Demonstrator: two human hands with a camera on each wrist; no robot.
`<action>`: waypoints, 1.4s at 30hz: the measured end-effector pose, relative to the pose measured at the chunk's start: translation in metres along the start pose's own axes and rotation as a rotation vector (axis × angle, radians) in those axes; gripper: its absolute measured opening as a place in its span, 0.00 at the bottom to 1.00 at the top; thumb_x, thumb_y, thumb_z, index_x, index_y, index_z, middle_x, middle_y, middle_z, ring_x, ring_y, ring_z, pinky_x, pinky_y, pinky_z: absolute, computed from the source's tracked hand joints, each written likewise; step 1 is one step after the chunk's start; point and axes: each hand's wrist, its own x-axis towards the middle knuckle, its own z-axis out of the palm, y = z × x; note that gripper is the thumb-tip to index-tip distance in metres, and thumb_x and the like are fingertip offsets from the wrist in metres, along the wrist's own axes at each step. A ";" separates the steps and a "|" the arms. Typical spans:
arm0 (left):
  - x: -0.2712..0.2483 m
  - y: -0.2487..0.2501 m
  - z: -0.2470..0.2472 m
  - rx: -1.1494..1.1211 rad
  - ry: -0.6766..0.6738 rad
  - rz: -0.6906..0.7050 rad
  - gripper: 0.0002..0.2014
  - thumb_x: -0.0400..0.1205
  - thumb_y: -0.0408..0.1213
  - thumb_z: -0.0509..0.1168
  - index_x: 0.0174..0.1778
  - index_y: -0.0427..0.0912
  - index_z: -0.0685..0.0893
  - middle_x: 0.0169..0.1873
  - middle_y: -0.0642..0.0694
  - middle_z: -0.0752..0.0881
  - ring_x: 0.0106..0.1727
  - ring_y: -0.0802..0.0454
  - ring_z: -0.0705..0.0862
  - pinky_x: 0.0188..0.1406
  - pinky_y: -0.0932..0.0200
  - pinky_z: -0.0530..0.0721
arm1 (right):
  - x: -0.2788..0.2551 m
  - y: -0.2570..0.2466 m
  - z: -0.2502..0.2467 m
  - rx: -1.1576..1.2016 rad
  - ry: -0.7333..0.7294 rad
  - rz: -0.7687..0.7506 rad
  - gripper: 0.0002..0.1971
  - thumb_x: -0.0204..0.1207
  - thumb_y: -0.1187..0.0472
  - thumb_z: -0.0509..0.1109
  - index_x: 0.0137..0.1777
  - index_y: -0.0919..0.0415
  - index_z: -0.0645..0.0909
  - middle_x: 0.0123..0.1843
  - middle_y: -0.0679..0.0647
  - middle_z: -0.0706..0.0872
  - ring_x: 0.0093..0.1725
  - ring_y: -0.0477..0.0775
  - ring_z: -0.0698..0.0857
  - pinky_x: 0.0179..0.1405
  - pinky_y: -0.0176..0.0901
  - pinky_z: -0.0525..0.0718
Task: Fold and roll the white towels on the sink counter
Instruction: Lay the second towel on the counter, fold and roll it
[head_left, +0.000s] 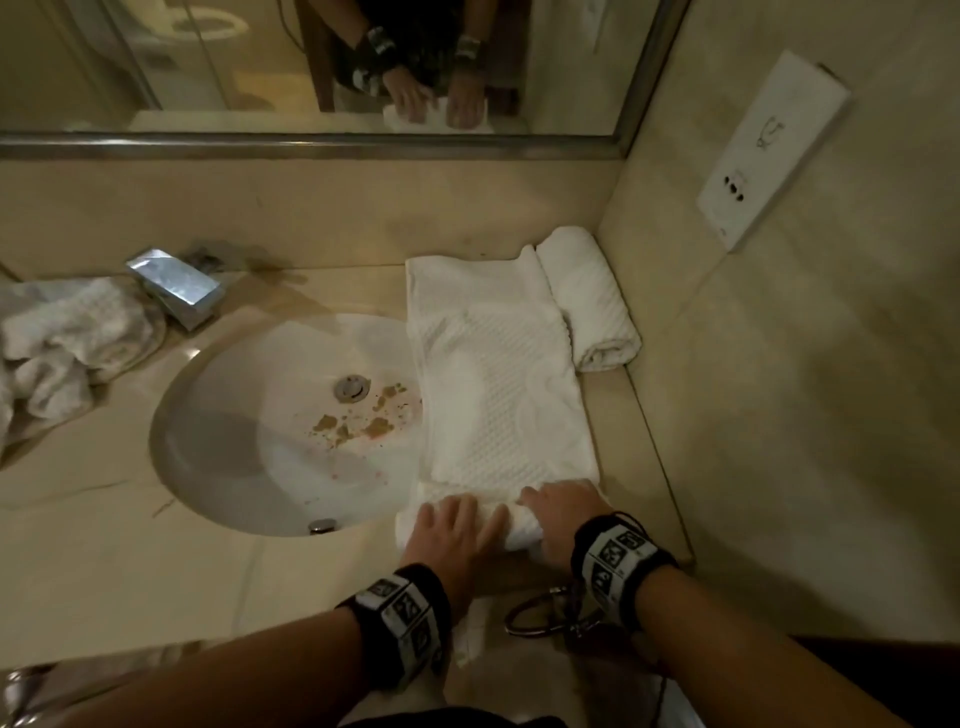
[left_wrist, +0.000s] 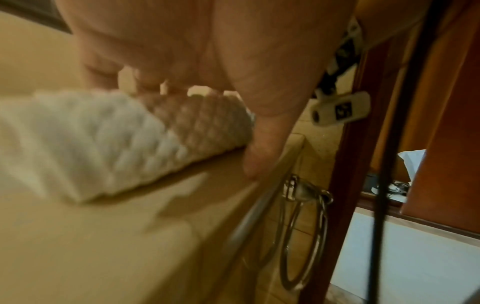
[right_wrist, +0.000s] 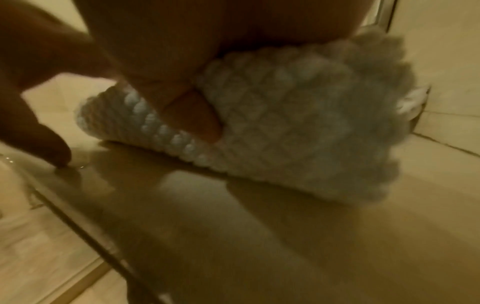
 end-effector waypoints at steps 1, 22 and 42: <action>0.002 0.000 0.001 -0.027 0.012 0.012 0.42 0.76 0.48 0.67 0.80 0.48 0.48 0.74 0.36 0.64 0.72 0.36 0.66 0.70 0.40 0.63 | 0.003 0.003 -0.006 0.024 -0.061 -0.015 0.29 0.69 0.42 0.68 0.69 0.49 0.70 0.64 0.53 0.82 0.62 0.59 0.81 0.64 0.51 0.74; 0.007 -0.019 -0.002 -0.152 0.006 -0.012 0.36 0.74 0.52 0.67 0.75 0.54 0.57 0.70 0.44 0.73 0.68 0.41 0.74 0.68 0.44 0.71 | -0.001 0.011 -0.007 0.050 -0.145 0.043 0.28 0.71 0.43 0.69 0.69 0.49 0.67 0.67 0.55 0.78 0.66 0.61 0.78 0.67 0.54 0.72; 0.021 -0.012 -0.012 -0.239 -0.037 -0.004 0.38 0.72 0.57 0.69 0.75 0.54 0.60 0.68 0.43 0.75 0.67 0.41 0.76 0.67 0.45 0.72 | -0.021 0.007 -0.011 -0.076 -0.103 0.024 0.39 0.66 0.46 0.74 0.75 0.49 0.61 0.71 0.55 0.71 0.69 0.61 0.72 0.70 0.60 0.66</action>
